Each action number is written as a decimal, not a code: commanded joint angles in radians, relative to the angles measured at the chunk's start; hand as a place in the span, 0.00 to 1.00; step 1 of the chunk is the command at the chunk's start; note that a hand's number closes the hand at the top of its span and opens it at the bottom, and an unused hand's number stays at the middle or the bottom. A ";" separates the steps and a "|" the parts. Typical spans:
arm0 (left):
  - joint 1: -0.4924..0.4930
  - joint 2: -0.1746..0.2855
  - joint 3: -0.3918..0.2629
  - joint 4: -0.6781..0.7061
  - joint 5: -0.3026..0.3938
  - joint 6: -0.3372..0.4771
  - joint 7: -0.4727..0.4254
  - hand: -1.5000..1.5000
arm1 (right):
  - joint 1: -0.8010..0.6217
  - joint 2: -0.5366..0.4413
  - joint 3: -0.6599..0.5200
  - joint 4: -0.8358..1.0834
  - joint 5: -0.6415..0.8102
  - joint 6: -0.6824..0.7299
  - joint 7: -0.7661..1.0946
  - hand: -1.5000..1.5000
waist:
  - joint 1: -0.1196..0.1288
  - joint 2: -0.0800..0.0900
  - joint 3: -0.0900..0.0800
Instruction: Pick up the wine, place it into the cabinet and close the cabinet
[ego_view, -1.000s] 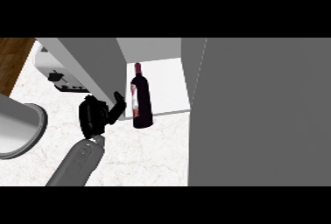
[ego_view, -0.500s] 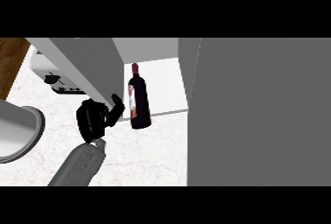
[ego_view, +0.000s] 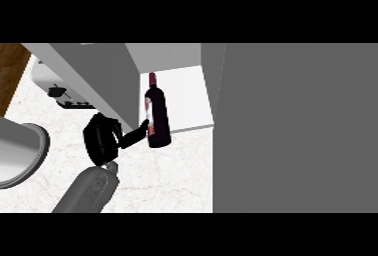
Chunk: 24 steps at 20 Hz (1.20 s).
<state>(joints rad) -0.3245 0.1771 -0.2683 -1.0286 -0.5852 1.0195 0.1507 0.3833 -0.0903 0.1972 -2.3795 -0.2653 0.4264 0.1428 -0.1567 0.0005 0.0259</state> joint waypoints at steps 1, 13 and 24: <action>-0.208 -0.070 -0.030 0.166 -0.031 -0.157 0.099 0.00 | 0.004 0.006 0.014 -0.035 -0.022 -0.014 0.024 0.00 | -0.041 0.034 -0.024; -0.214 -0.094 -0.026 0.077 -0.034 -0.167 0.158 0.00 | 0.023 -0.003 0.007 -0.021 -0.066 0.002 0.023 0.00 | -0.040 0.032 -0.027; -0.222 -0.164 -0.046 -0.024 0.043 -0.125 0.107 0.00 | 0.014 0.006 0.030 -0.040 -0.035 -0.014 0.039 0.00 | 0.009 0.020 -0.031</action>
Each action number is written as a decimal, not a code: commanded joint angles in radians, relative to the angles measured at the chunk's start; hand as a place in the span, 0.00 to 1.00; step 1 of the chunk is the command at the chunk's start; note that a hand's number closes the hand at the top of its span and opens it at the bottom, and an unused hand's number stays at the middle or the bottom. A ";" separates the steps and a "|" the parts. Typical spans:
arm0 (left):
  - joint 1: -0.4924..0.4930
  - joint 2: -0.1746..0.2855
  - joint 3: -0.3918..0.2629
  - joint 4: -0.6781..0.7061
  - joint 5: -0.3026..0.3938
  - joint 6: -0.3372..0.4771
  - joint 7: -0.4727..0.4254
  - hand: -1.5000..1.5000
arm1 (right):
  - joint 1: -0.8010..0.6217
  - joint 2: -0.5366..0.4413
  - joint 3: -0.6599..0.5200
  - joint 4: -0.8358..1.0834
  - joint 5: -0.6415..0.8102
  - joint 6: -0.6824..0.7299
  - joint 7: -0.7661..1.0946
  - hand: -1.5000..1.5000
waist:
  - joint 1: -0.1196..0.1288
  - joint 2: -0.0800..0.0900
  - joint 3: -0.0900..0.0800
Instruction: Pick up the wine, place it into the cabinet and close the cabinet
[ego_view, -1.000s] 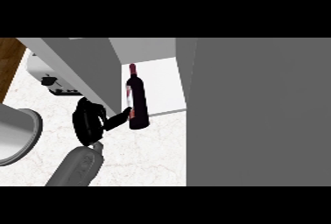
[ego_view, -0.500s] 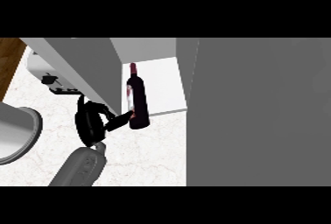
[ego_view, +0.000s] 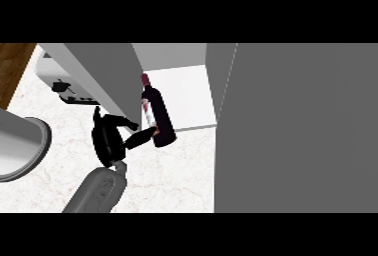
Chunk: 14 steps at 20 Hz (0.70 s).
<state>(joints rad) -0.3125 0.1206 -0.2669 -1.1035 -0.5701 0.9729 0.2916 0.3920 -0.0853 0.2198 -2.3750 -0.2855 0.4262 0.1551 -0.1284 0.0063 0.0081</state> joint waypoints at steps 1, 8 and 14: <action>-0.245 -0.104 -0.035 0.048 0.040 -0.079 -0.029 0.00 | -0.008 -0.006 -0.002 -0.039 -0.020 -0.012 0.030 0.00 | -0.029 0.019 -0.014; -0.230 -0.116 -0.037 -0.038 0.155 -0.036 -0.068 0.00 | 0.020 0.003 -0.010 -0.056 -0.029 -0.032 0.026 0.00 | 0.000 0.006 -0.014; -0.187 -0.117 -0.079 -0.134 0.278 -0.062 -0.133 0.00 | 0.026 0.000 -0.010 -0.054 -0.019 -0.033 0.019 0.00 | 0.014 -0.001 -0.015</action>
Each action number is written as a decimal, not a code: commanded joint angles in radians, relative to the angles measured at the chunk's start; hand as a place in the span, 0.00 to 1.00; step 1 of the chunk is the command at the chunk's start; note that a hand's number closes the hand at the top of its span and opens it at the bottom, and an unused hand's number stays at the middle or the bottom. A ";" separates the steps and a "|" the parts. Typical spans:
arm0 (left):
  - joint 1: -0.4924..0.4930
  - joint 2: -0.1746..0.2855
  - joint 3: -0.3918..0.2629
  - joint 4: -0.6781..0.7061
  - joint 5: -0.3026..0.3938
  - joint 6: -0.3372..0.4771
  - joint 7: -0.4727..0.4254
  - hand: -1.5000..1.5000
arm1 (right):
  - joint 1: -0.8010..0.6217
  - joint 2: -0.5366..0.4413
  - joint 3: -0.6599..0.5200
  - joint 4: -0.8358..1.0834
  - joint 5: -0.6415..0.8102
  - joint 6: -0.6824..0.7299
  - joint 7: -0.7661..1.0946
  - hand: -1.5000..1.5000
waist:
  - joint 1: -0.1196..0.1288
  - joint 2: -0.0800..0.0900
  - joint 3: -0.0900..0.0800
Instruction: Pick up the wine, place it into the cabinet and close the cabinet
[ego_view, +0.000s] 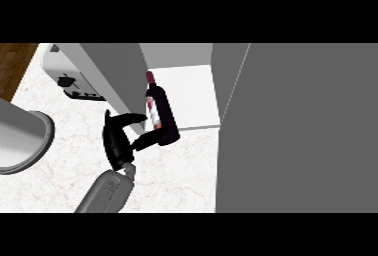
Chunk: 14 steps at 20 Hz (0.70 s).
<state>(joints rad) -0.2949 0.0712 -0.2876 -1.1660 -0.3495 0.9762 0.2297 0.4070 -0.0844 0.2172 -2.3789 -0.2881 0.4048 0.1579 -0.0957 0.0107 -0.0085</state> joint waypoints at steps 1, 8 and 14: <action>-0.211 -0.068 -0.048 -0.077 0.071 -0.077 -0.081 0.00 | 0.017 -0.006 -0.006 -0.053 -0.018 -0.015 0.028 0.00 | -0.020 -0.005 0.001; -0.180 -0.069 -0.074 -0.139 0.157 -0.159 -0.155 0.00 | 0.014 0.004 0.011 -0.057 0.004 -0.037 0.024 0.00 | 0.018 -0.013 0.004; -0.135 -0.070 -0.115 -0.214 0.274 -0.234 -0.228 0.00 | 0.033 0.001 0.025 -0.059 0.032 -0.046 0.019 0.00 | 0.041 -0.019 0.005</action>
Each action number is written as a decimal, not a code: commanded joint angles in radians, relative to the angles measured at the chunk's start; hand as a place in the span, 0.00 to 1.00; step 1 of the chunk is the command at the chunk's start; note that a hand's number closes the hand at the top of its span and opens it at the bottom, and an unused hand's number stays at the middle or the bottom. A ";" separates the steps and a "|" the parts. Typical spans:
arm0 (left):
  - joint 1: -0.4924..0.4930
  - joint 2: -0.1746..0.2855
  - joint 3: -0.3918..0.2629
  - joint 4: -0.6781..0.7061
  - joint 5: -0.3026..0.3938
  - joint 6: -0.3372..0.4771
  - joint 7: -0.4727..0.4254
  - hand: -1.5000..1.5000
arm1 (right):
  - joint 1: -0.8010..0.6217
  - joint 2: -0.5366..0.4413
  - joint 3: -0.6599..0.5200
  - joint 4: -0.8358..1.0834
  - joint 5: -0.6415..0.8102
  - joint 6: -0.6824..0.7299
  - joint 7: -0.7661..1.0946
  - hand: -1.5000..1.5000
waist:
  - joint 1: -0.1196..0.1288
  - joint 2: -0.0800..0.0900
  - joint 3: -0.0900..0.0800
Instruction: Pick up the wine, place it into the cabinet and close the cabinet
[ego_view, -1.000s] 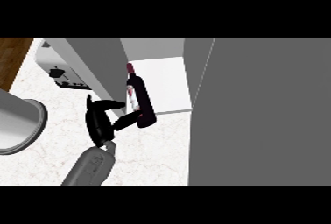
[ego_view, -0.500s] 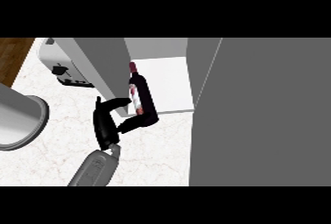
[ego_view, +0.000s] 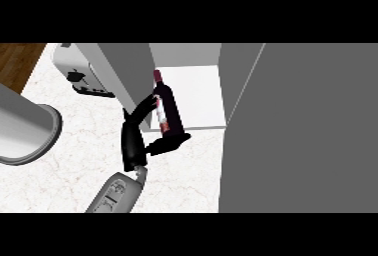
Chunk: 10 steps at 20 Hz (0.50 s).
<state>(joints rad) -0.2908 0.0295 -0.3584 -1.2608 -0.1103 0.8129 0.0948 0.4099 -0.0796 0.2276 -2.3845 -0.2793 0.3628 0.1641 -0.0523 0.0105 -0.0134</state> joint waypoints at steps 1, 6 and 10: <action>-0.126 -0.028 -0.039 -0.137 0.056 -0.088 -0.123 0.00 | 0.029 -0.006 0.011 -0.083 0.013 -0.018 0.032 0.00 | 0.001 -0.019 0.008; -0.041 -0.028 -0.088 -0.212 0.166 -0.122 -0.205 0.00 | 0.017 -0.002 0.010 -0.120 0.027 -0.071 0.076 0.00 | 0.029 -0.014 0.010; 0.048 0.020 -0.095 -0.328 0.163 -0.220 -0.199 0.00 | 0.010 -0.025 -0.011 -0.168 0.039 -0.102 0.114 0.00 | 0.052 -0.016 0.012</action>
<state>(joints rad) -0.2559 0.0213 -0.4196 -1.4745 0.0443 0.6667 -0.0742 0.4153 -0.0832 0.2243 -2.4004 -0.2650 0.3058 0.1807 -0.0169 -0.0006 -0.0062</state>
